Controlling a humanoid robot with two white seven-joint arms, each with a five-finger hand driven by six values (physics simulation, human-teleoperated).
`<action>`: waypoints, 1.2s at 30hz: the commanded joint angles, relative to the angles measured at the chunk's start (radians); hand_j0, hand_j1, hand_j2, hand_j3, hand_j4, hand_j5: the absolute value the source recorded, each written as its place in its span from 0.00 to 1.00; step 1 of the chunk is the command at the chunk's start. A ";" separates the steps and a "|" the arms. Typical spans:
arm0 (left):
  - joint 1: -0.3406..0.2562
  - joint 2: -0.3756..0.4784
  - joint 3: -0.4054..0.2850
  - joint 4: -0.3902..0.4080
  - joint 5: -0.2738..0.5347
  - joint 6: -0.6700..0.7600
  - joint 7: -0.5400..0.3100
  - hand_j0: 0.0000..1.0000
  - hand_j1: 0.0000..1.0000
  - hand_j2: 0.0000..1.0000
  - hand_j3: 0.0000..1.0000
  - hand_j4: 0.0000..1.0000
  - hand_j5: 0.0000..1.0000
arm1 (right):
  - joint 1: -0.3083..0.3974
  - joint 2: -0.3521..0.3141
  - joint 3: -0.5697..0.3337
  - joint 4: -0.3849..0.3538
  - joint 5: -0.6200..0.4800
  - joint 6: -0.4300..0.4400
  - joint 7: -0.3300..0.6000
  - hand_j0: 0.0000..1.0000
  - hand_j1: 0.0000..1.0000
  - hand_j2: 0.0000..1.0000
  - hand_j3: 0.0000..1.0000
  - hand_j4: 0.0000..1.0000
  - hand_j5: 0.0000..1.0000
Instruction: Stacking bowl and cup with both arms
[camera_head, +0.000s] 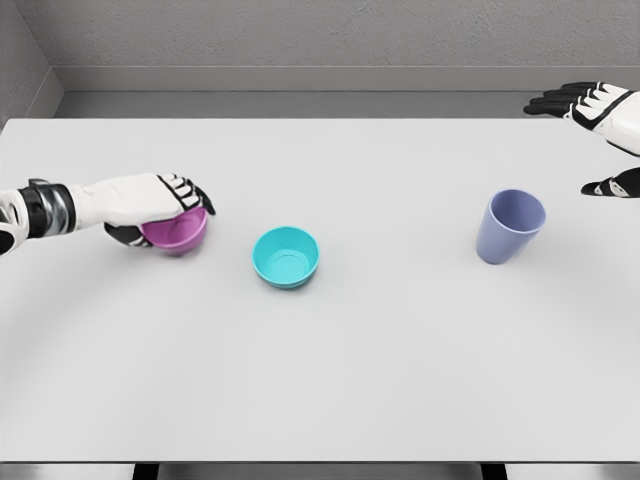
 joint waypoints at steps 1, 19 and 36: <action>0.000 0.000 0.003 -0.038 0.033 0.003 0.005 0.40 0.40 0.40 0.40 0.40 0.40 | 0.000 -0.002 0.000 0.000 -0.006 0.001 -0.001 1.00 1.00 1.00 1.00 1.00 1.00; 0.000 -0.089 -0.006 -0.179 0.076 0.003 0.007 0.32 0.32 0.32 0.32 0.32 0.32 | -0.005 -0.002 -0.001 0.000 -0.006 0.001 -0.001 1.00 1.00 1.00 1.00 1.00 1.00; -0.011 -0.184 -0.080 -0.190 0.039 0.003 0.002 0.34 0.34 0.34 0.34 0.34 0.34 | -0.005 -0.002 -0.002 0.000 -0.006 0.001 -0.001 1.00 1.00 1.00 1.00 1.00 1.00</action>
